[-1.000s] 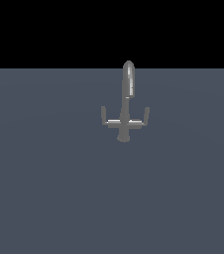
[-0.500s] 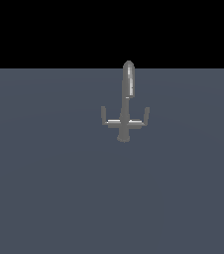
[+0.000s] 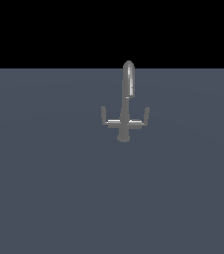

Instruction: Turn on the faucet by rotating a designated handle.

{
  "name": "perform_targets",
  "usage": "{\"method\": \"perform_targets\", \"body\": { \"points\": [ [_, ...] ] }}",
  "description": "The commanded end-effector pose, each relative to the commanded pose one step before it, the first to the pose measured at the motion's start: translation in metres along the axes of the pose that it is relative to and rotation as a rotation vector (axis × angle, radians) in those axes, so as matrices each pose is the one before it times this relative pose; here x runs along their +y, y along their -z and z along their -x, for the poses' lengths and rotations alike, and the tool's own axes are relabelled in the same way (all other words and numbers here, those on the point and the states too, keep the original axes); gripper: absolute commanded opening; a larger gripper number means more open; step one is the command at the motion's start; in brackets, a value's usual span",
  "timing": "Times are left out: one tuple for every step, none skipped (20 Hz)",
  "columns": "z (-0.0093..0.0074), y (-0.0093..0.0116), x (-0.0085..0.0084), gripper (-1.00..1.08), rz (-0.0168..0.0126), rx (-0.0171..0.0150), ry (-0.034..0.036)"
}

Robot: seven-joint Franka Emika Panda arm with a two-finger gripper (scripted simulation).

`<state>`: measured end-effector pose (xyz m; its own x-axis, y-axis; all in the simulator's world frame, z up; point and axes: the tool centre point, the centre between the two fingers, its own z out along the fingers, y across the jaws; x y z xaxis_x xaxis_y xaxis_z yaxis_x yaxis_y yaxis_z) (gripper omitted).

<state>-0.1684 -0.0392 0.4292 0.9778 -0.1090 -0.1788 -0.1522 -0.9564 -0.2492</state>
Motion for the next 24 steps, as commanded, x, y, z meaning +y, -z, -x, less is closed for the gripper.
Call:
{"method": "perform_targets", "body": {
  "points": [
    [-0.0165, -0.00186, 0.00666, -1.0, -0.04934, -0.01648, -0.01992],
    [-0.00641, -0.00069, 0.0025, -1.0, -0.01953, -0.00681, -0.00758],
    [-0.00637, -0.00069, 0.00247, -1.0, -0.01945, -0.00678, -0.0075],
    [-0.00633, -0.00069, 0.00245, -1.0, -0.01937, -0.00675, -0.00741],
    [-0.00629, -0.00068, 0.00242, -1.0, -0.01928, -0.00672, -0.00732],
    [-0.00625, -0.00068, 0.00241, -1.0, -0.01921, -0.0067, -0.00725],
    [-0.00621, -0.00068, 0.00238, -1.0, -0.01912, -0.00667, -0.00716],
    [-0.00617, -0.00068, 0.00236, -1.0, -0.01902, -0.00664, -0.00707],
    [-0.00613, -0.00068, 0.00234, -1.0, -0.01894, -0.00662, -0.007],
    [-0.00609, -0.00068, 0.00232, -1.0, -0.01886, -0.00661, -0.00692],
    [-0.00605, -0.00068, 0.0023, -1.0, -0.01877, -0.00659, -0.00685],
    [-0.00602, -0.00068, 0.00229, -1.0, -0.01871, -0.00658, -0.00679],
    [-0.00598, -0.00068, 0.00228, -1.0, -0.01865, -0.00658, -0.00672],
    [-0.00595, -0.00068, 0.00226, -1.0, -0.01859, -0.00658, -0.00667],
    [-0.00592, -0.00068, 0.00225, -1.0, -0.01853, -0.00658, -0.00661],
    [-0.0059, -0.00068, 0.00224, -1.0, -0.01851, -0.0066, -0.00658],
    [-0.00588, -0.00068, 0.00224, -1.0, -0.01849, -0.00662, -0.00655],
    [-0.00586, -0.00069, 0.00223, -1.0, -0.01848, -0.00664, -0.00652],
    [-0.00584, -0.00069, 0.00223, -1.0, -0.01848, -0.00667, -0.0065],
    [-0.00584, -0.00069, 0.00223, -1.0, -0.0185, -0.0067, -0.00649],
    [-0.00583, -0.00069, 0.00224, -1.0, -0.01853, -0.00674, -0.00649],
    [-0.00583, -0.0007, 0.00224, -1.0, -0.01858, -0.00679, -0.0065],
    [-0.00583, -0.0007, 0.00224, -1.0, -0.01861, -0.00683, -0.0065],
    [-0.00584, -0.0007, 0.00225, -1.0, -0.01869, -0.00688, -0.00653]
  ]
}}
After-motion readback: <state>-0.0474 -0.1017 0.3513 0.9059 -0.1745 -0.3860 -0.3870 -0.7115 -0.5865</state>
